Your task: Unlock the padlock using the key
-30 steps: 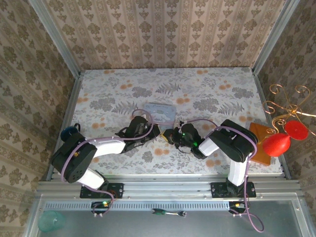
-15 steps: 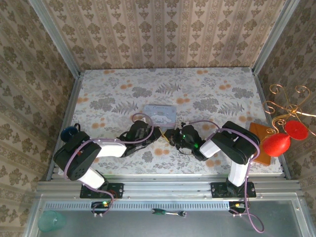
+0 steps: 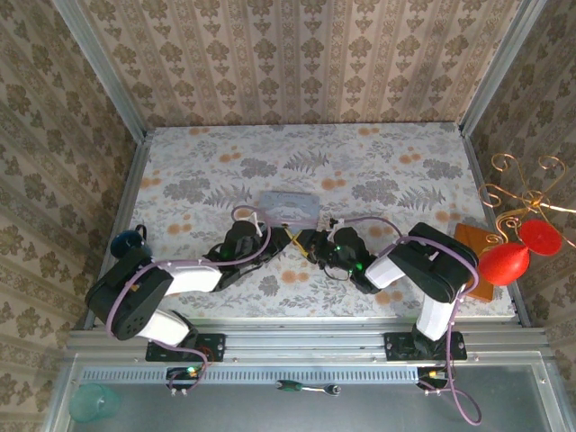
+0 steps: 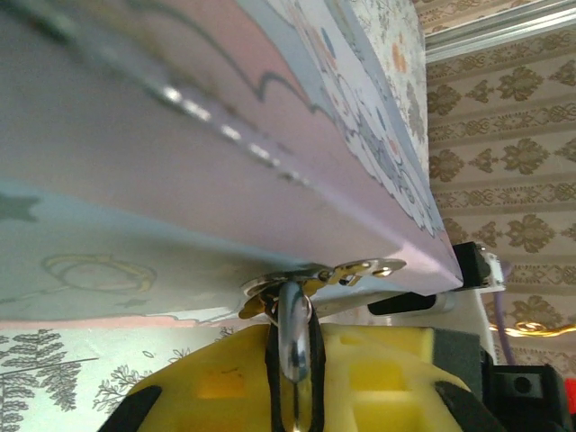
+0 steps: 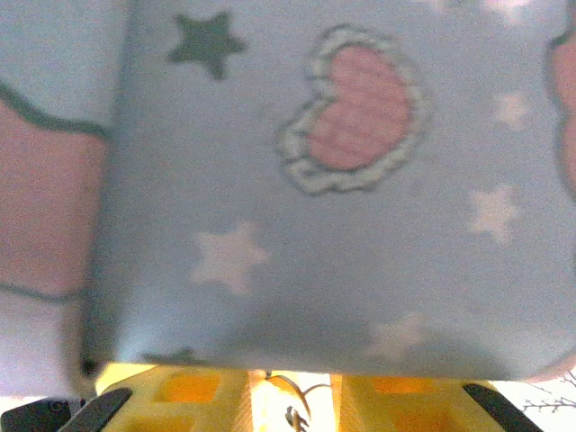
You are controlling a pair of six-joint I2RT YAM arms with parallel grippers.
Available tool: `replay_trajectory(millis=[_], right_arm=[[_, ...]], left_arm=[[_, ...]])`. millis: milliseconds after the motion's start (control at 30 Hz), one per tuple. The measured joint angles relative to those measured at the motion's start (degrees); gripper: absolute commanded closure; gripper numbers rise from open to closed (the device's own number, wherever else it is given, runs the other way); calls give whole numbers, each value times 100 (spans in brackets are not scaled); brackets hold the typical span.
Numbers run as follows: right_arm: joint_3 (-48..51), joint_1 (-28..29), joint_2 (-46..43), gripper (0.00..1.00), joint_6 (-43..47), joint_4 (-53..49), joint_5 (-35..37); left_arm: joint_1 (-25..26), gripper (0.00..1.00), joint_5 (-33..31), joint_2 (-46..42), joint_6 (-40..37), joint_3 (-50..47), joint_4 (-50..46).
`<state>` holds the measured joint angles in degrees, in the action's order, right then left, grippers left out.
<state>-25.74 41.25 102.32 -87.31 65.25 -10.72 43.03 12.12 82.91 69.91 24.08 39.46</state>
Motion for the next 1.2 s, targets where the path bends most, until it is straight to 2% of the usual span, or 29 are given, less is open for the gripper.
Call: replay_trajectory(millis=[200,400,900,1067,1200], right_arm=[[85,-138,0,59,37,490,-136],[90,-155,0,62,33,693,-304],[243,293,249,58,-236,789,-184],[216,354,380,68,-321,822,-149],[153,365,387,69,-315,804,-146]], left_arm=[[-105,93,184,-157,-83,-7,-542],[-173,93,273,-232,-116,-13,-804],[-216,93,358,-232,-195,-13,-920],[-225,94,361,-232,-223,-24,-1036],[-225,93,376,-232,-223,-26,-1023]])
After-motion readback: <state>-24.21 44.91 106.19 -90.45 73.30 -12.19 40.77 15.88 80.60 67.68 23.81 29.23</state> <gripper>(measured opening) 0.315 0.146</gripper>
